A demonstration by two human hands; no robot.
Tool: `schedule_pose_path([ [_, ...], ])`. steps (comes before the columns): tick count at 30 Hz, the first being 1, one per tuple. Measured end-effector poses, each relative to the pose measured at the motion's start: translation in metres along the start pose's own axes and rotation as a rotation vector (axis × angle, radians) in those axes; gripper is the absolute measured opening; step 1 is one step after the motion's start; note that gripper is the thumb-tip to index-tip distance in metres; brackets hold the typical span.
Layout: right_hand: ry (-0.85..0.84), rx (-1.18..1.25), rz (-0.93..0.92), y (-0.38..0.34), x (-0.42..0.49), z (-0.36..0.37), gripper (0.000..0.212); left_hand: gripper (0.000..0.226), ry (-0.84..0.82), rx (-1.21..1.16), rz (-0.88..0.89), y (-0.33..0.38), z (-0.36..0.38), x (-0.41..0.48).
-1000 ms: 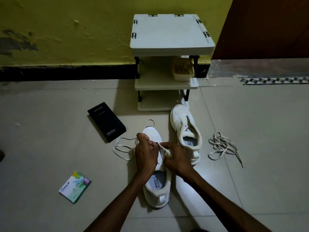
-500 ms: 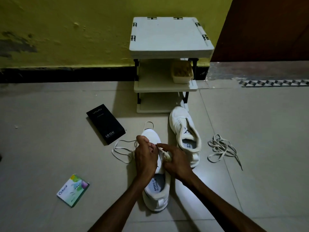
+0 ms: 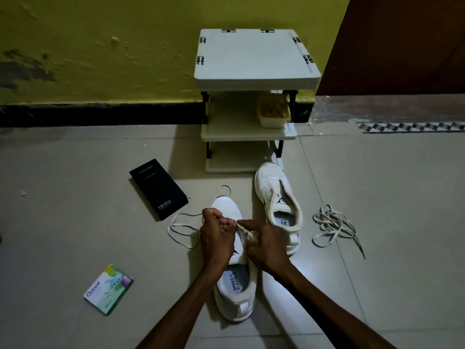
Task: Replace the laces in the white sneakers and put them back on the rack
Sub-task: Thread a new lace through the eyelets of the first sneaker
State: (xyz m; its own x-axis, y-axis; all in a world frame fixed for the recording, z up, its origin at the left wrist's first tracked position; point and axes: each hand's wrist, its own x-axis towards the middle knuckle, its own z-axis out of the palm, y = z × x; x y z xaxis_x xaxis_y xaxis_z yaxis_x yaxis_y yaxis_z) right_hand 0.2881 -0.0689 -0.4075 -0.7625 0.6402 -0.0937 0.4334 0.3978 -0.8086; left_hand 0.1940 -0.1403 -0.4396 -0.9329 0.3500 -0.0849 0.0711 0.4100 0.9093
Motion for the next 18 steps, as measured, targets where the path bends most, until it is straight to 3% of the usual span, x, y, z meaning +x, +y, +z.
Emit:
schedule_pose_path([
  [6, -0.027, 0.024, 0.012, 0.012, -0.002, 0.004, 0.045, 0.030, -0.032, -0.004, -0.140, 0.006, -0.002, 0.009],
  [9, -0.083, 0.068, 0.121, 0.013, -0.001, 0.000, 0.037, 0.041, -0.048, 0.008, -0.249, 0.012, -0.004, 0.017],
  [12, -0.182, 0.124, 0.209, 0.008, 0.007, -0.008, 0.012, 0.045, -0.094, 0.013, -0.277, 0.015, -0.006, 0.023],
  [15, -0.122, 0.114, 0.238, 0.005, 0.023, -0.010, 0.018, 0.046, -0.123, 0.003, -0.342, 0.017, -0.008, 0.026],
  [18, -0.068, -0.040, 0.144, 0.002, 0.040, -0.006, 0.021, 0.051, -0.134, -0.050, -0.413, 0.016, -0.009, 0.028],
])
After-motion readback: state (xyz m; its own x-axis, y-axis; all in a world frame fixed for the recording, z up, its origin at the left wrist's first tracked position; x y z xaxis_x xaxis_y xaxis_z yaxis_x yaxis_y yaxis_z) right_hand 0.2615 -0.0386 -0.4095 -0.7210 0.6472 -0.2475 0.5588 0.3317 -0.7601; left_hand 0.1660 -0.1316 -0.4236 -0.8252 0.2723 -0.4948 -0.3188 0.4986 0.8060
